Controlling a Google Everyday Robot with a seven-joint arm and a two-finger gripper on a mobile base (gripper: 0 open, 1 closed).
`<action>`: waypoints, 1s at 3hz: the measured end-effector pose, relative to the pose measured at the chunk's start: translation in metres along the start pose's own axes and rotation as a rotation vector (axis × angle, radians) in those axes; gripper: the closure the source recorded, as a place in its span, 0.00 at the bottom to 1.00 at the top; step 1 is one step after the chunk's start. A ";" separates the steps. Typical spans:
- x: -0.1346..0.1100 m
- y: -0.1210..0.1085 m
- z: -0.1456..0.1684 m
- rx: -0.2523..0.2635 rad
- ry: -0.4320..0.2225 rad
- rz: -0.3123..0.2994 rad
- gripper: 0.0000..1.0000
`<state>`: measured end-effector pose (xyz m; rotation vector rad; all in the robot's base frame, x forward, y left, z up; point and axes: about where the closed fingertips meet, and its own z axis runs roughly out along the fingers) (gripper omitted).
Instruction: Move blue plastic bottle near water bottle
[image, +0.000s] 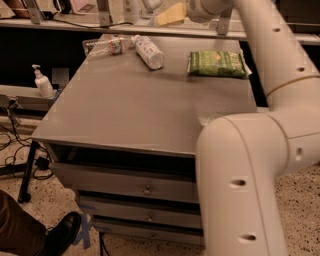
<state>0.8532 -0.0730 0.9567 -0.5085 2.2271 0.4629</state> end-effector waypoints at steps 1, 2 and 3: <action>-0.011 0.003 -0.087 -0.068 -0.133 -0.075 0.00; 0.003 0.014 -0.155 -0.151 -0.256 -0.133 0.00; 0.061 0.032 -0.166 -0.303 -0.293 -0.137 0.00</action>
Offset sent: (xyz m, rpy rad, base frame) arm -0.2445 -0.0118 0.0099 0.2991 -0.2563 0.4751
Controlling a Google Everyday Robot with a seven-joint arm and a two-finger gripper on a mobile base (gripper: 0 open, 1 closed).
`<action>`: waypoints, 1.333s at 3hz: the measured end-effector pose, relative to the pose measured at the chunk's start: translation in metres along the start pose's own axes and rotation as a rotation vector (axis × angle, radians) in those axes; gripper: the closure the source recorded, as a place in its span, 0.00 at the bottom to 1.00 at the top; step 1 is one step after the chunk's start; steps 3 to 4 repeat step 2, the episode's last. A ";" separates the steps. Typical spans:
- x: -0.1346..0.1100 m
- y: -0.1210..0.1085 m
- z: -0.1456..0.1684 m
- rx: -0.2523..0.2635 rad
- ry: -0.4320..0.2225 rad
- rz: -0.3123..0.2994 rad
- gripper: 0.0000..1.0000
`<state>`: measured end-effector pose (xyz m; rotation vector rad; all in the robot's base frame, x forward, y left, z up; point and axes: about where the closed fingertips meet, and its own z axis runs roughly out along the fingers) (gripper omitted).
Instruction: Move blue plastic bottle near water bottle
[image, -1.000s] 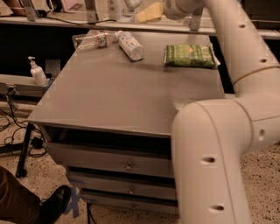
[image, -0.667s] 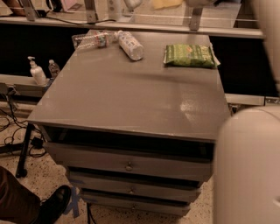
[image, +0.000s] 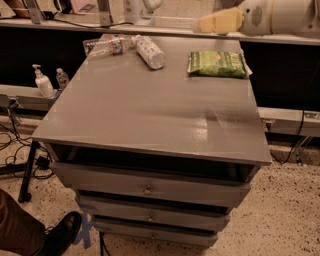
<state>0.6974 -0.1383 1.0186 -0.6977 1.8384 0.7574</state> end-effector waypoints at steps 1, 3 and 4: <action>0.025 0.018 -0.006 -0.058 -0.008 -0.024 0.00; 0.025 0.018 -0.005 -0.056 -0.006 -0.026 0.00; 0.025 0.018 -0.005 -0.056 -0.006 -0.026 0.00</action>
Offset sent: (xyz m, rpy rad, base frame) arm -0.0252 0.0041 -0.0174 0.0183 -0.0130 0.0596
